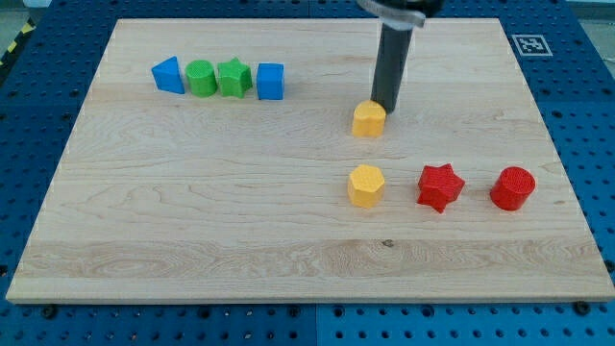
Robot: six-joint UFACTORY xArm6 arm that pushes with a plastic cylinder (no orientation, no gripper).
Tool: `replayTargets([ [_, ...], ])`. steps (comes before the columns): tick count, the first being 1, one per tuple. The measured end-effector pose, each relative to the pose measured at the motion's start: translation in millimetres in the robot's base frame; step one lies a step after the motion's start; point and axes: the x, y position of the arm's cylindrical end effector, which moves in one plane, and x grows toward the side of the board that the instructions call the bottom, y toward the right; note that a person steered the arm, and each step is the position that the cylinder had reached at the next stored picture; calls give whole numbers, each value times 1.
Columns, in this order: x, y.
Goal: Push the yellow heart closer to the line of blocks
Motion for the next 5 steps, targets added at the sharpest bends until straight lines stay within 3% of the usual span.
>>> replayTargets([
  [5,67,-72],
])
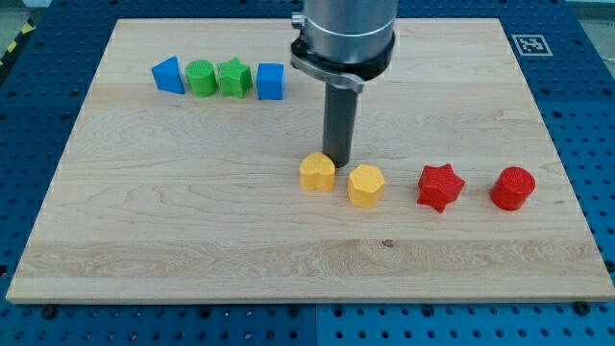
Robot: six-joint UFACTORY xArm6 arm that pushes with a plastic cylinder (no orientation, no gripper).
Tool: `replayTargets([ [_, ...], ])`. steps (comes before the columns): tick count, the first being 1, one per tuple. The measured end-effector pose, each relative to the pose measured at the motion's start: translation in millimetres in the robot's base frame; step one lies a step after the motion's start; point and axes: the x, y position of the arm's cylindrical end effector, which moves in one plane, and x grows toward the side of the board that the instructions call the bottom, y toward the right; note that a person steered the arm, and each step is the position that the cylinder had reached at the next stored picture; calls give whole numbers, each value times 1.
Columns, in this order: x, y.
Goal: Push the yellow heart closer to the line of blocks
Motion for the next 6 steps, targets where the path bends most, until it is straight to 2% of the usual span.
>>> replayTargets([
  [3,0,-65],
  [6,-9,-41],
])
